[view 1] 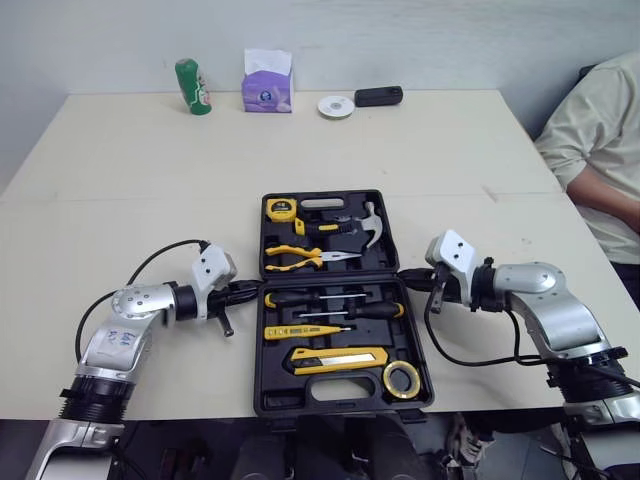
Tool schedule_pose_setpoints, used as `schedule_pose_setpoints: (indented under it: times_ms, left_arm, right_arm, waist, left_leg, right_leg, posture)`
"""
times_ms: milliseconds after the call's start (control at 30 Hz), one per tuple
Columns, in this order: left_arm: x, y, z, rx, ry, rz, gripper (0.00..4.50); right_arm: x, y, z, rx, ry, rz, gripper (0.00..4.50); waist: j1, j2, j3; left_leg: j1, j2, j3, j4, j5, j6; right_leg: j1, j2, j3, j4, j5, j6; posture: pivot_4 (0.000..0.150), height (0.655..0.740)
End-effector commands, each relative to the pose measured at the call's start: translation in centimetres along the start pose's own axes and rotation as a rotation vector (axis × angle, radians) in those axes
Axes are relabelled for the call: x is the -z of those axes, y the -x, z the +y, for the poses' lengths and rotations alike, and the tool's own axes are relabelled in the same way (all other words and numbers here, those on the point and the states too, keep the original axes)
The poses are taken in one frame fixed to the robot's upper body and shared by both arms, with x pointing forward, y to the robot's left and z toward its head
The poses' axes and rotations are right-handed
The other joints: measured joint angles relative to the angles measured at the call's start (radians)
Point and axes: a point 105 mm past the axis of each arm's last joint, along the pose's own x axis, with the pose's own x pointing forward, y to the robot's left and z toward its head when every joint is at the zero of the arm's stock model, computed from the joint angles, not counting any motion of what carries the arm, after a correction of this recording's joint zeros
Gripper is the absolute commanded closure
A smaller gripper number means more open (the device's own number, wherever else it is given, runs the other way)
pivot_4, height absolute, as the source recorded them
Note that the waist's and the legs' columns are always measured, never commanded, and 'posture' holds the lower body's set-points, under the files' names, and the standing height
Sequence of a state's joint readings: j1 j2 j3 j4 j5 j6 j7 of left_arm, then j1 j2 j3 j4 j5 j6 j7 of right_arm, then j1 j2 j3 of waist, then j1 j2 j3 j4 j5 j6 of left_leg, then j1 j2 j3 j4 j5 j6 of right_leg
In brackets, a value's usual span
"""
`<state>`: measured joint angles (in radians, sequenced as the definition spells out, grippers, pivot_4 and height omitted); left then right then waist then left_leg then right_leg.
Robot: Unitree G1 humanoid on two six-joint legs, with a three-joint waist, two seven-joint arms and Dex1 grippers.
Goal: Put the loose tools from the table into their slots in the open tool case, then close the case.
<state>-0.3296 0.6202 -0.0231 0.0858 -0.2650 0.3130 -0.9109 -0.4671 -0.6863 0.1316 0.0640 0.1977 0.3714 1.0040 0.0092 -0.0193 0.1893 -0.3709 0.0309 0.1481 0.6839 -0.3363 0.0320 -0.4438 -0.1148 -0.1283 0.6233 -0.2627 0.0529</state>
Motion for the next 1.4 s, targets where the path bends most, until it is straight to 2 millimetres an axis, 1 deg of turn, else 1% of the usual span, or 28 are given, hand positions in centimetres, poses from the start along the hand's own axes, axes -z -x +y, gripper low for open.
schedule_pose_setpoints:
  times_ms: [33, 167, 267, 400, 500, 567, 633, 733, 800, 833, 900, 933, 967, 1000, 1067, 1100, 1133, 1167, 1200, 1267, 1400]
  left_arm:
    - [-1.5, -1.1, -0.1, 0.022, -0.05, -0.044, 4.45]
    - [-1.6, -2.4, 1.2, -0.024, -0.077, -0.025, 4.45]
    - [-1.7, -2.8, 1.8, -0.046, -0.078, -0.023, 4.45]
    - [-1.4, -2.9, 2.2, -0.062, -0.075, -0.017, 4.45]
    - [-0.9, -2.5, 2.3, -0.069, -0.064, -0.001, 4.45]
    - [-0.5, -2.1, 2.6, -0.092, -0.036, 0.019, 4.45]
    - [-0.1, -1.4, 3.1, -0.133, 0.003, 0.035, 4.45]
    - [-0.2, 0.3, 3.8, -0.204, 0.027, 0.051, 4.45]
    - [-0.5, 1.7, 3.7, -0.222, 0.072, 0.044, 4.45]
    - [-0.8, 2.5, 3.7, -0.232, 0.103, 0.037, 4.17]
    - [-1.5, 3.8, 3.7, -0.251, 0.173, 0.028, 3.51]
    - [-1.9, 4.3, 3.9, -0.263, 0.206, 0.028, 3.0]
    - [-2.5, 4.6, 3.9, -0.267, 0.243, 0.034, 2.69]
    - [-3.1, 4.7, 3.8, -0.26, 0.281, 0.037, 2.16]
    - [-4.2, 4.6, 3.6, -0.244, 0.337, 0.037, 1.27]
    - [-4.9, 4.2, 4.3, -0.278, 0.384, 0.036, 0.71]
    - [-5.3, 3.9, 4.8, -0.303, 0.418, 0.038, 0.27]
    - [-5.7, 3.4, 5.4, -0.333, 0.456, 0.047, 0.0]
    - [-6.5, 2.8, 5.8, -0.339, 0.499, 0.017, 0.0]
    - [-7.0, 1.7, 6.1, -0.337, 0.601, 0.017, 0.0]
    - [-6.1, 0.4, 6.8, -0.397, 0.632, 0.105, 0.0]
  right_arm:
    - [-1.9, -0.9, -0.2, 0.005, 0.05, -0.051, 4.5]
    - [-2.2, -1.6, -1.1, 0.04, 0.069, -0.043, 4.5]
    - [-2.2, -1.8, -1.2, 0.039, 0.059, -0.041, 4.5]
    - [-2.2, -1.9, -1.2, 0.043, 0.056, -0.042, 4.5]
    - [-1.9, -2.0, -1.7, 0.084, 0.044, -0.033, 4.5]
    - [-1.5, -1.9, -2.1, 0.114, 0.019, -0.019, 4.5]
    - [-0.9, -1.2, -2.3, 0.136, 0.012, 0.009, 4.5]
    - [-0.5, 0.6, -2.4, 0.155, 0.014, 0.034, 4.5]
    - [-0.6, 2.0, -2.6, 0.17, -0.008, 0.046, 4.5]
    - [-0.6, 2.7, -2.7, 0.174, -0.01, 0.057, 4.5]
    - [-1.1, 3.9, -3.0, 0.185, -0.045, 0.056, 3.84]
    - [-1.5, 4.4, -3.2, 0.191, -0.069, 0.044, 3.46]
    - [-2.2, 4.7, -3.6, 0.204, -0.099, 0.021, 3.13]
    - [-2.8, 4.8, -4.1, 0.219, -0.128, -0.003, 2.58]
    - [-3.6, 4.7, -4.7, 0.238, -0.194, -0.035, 1.6]
    - [-4.4, 4.2, -5.3, 0.25, -0.26, -0.06, 0.97]
    - [-5.0, 3.8, -5.6, 0.253, -0.306, -0.073, 0.46]
    - [-5.6, 3.2, -6.1, 0.268, -0.353, -0.084, 0.04]
    - [-6.1, 2.6, -6.5, 0.282, -0.397, -0.083, 0.04]
    - [-6.8, 1.4, -6.8, 0.292, -0.462, -0.071, 0.04]
    - [-8.0, -0.5, -7.1, 0.289, -0.542, -0.063, 0.04]
  waist:
    - [-0.008, 0.0, 0.0]
    - [-0.009, 0.0, 0.0]
    - [-0.011, 0.0, 0.0]
    - [-0.012, 0.0, 0.0]
    - [-0.013, 0.0, 0.0]
    - [-0.013, 0.0, 0.0]
    - [-0.014, 0.0, 0.0]
    - [-0.014, 0.0, 0.0]
    - [-0.015, 0.0, 0.0]
    - [-0.018, 0.0, 0.0]
    - [-0.024, 0.0, 0.0]
    - [-0.025, 0.0, 0.0]
    - [-0.025, 0.0, 0.0]
    - [-0.025, 0.0, 0.0]
    - [-0.023, -0.001, 0.0]
    - [-0.022, -0.001, 0.0]
    - [-0.021, -0.001, 0.0]
    - [-0.02, -0.001, 0.0]
    - [-0.019, -0.001, 0.0]
    - [-0.019, -0.001, 0.0]
    - [-0.027, -0.001, 0.0]
  left_leg:
    - [0.0, 0.0, 0.0, 0.0, 0.0, 0.0]
    - [0.0, -0.001, 0.0, 0.0, 0.001, 0.0]
    - [0.0, -0.001, 0.0, 0.0, 0.002, 0.0]
    - [0.0, -0.001, 0.0, 0.0, 0.002, 0.0]
    - [0.001, -0.001, 0.0, 0.0, 0.002, 0.0]
    - [0.001, -0.001, 0.0, 0.0, 0.003, 0.0]
    - [0.001, -0.001, 0.0, 0.0, 0.003, -0.001]
    - [0.001, -0.001, 0.0, 0.0, 0.003, -0.001]
    - [0.0, 0.0, 0.0, 0.0, 0.003, 0.0]
    - [0.0, 0.0, 0.0, 0.0, 0.003, 0.0]
    - [0.0, 0.0, 0.0, 0.0, 0.003, 0.0]
    - [0.0, 0.0, -0.001, 0.0, 0.003, 0.0]
    - [0.0, 0.0, -0.001, 0.0, 0.003, 0.0]
    - [0.001, 0.0, -0.001, 0.0, 0.003, -0.001]
    - [0.0, 0.0, -0.001, 0.0, 0.003, -0.001]
    - [0.001, 0.0, -0.002, 0.0, 0.003, -0.001]
    - [0.001, 0.0, -0.002, 0.0, 0.003, -0.001]
    - [0.001, 0.0, -0.002, 0.0, 0.003, -0.002]
    - [0.0, 0.0, -0.002, 0.0, 0.003, -0.002]
    - [0.0, 0.0, -0.001, 0.0, 0.004, -0.002]
    - [-0.002, 0.0, -0.001, -0.001, 0.005, -0.002]
  right_leg:
    - [0.0, 0.0, 0.0, 0.0, 0.0, 0.0]
    - [0.0, -0.001, 0.0, 0.002, 0.0, 0.0]
    - [0.0, -0.001, 0.0, 0.002, 0.001, 0.0]
    - [0.0, -0.001, 0.0, 0.004, 0.001, 0.0]
    - [0.0, -0.001, 0.0, 0.003, 0.001, 0.0]
    - [0.0, -0.001, 0.0, 0.003, 0.001, 0.0]
    - [0.0, -0.001, 0.0, 0.003, 0.001, 0.0]
    - [0.0, -0.001, 0.0, 0.004, 0.001, 0.0]
    - [0.0, -0.001, 0.0, 0.004, 0.001, 0.0]
    - [0.0, -0.001, 0.0, 0.004, 0.001, 0.0]
    - [0.0, -0.001, 0.001, 0.004, 0.001, 0.0]
    - [0.0, -0.001, 0.001, 0.003, 0.001, 0.0]
    - [0.0, -0.001, 0.001, 0.002, 0.001, -0.001]
    - [0.0, -0.001, 0.001, 0.002, 0.001, -0.001]
    - [0.0, -0.001, 0.001, 0.003, 0.001, -0.001]
    - [0.0, -0.001, 0.001, 0.003, 0.001, -0.001]
    - [0.0, -0.001, 0.001, 0.003, 0.001, -0.001]
    - [0.0, -0.001, 0.001, 0.003, 0.001, -0.001]
    - [0.0, -0.001, 0.001, 0.003, 0.001, -0.001]
    - [0.0, 0.0, 0.0, 0.006, 0.001, -0.001]
    - [-0.001, 0.001, 0.0, 0.004, 0.001, -0.001]
  posture:
    - [0.15, 0.7278]
    - [0.15, 0.7278]
    - [0.15, 0.7278]
    - [0.15, 0.7278]
    - [0.15, 0.7278]
    - [0.15, 0.7278]
    - [0.15, 0.7278]
    - [0.15, 0.7278]
    - [0.15, 0.7278]
    - [0.15, 0.7278]
    - [0.15, 0.7278]
    - [0.15, 0.7278]
    - [0.15, 0.7278]
    - [0.15, 0.7278]
    - [0.15, 0.7278]
    - [0.15, 0.7278]
    - [0.15, 0.7278]
    - [0.15, 0.7278]
    - [0.15, 0.7278]
    - [0.15, 0.7278]
    - [0.15, 0.7278]
